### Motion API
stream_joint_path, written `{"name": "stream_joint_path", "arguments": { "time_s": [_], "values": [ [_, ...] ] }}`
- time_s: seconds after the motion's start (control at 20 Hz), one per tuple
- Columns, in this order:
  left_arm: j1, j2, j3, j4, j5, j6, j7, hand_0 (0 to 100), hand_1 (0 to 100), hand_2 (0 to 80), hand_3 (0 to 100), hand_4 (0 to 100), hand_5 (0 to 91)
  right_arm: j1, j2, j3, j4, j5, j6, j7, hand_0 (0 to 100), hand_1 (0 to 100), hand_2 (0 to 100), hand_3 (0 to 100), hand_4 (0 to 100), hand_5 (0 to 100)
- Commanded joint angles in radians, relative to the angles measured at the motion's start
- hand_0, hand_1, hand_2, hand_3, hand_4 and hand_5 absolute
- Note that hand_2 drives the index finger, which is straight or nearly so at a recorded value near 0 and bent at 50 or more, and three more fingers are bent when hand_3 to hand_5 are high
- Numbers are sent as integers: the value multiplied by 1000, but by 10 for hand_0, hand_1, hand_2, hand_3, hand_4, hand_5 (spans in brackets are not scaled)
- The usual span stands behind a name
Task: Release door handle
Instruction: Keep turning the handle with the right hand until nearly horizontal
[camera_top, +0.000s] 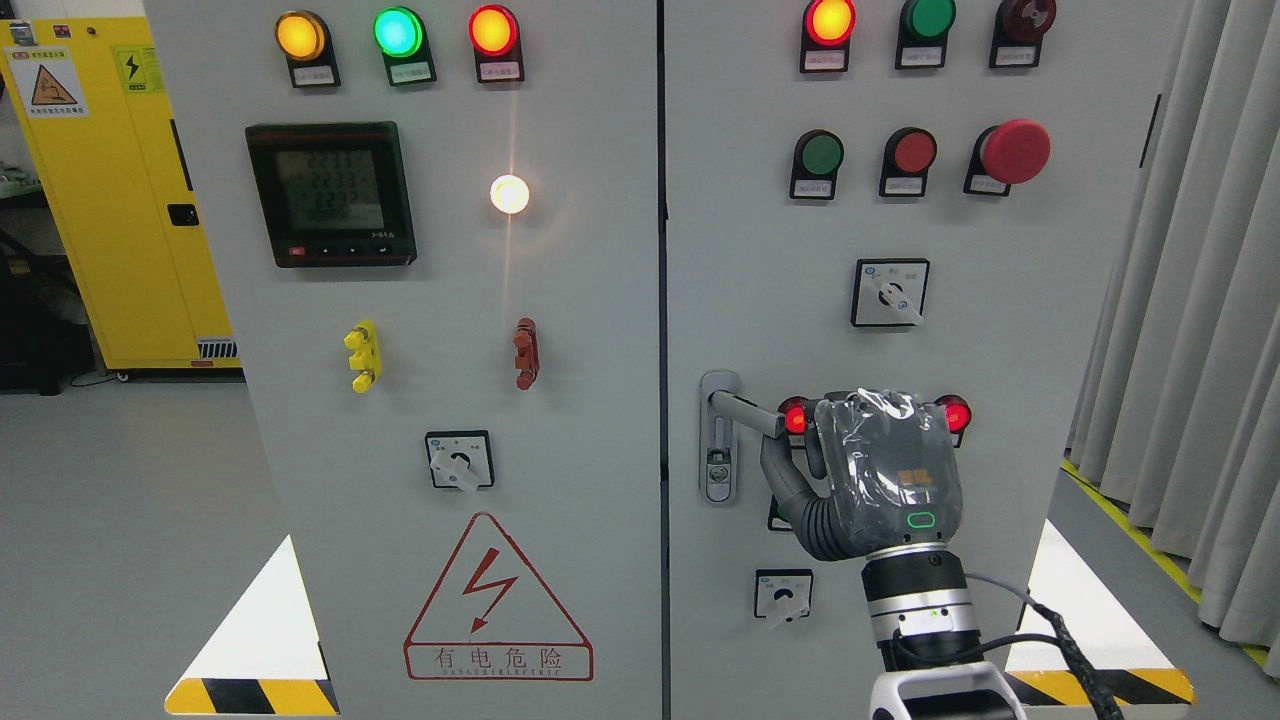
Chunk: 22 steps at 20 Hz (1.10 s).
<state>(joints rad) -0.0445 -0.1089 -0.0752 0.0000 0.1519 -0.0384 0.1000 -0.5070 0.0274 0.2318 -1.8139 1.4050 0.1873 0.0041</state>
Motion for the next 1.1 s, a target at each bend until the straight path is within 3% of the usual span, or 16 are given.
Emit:
{"name": "stream_joint_path", "arguments": {
  "time_s": [0.0,1.05],
  "values": [
    [0,0,0,-12,0,0,0,120,556,0,0,0,0,-1,6,-5,1,-1,0,0,668,499,959,1000,1000,1000],
    [0,0,0,-12,0,0,0,120,556,0,0,0,0,8,6,0,-1,-5,0,-6,677,488,960,1000,1000,1000]
  ]
}}
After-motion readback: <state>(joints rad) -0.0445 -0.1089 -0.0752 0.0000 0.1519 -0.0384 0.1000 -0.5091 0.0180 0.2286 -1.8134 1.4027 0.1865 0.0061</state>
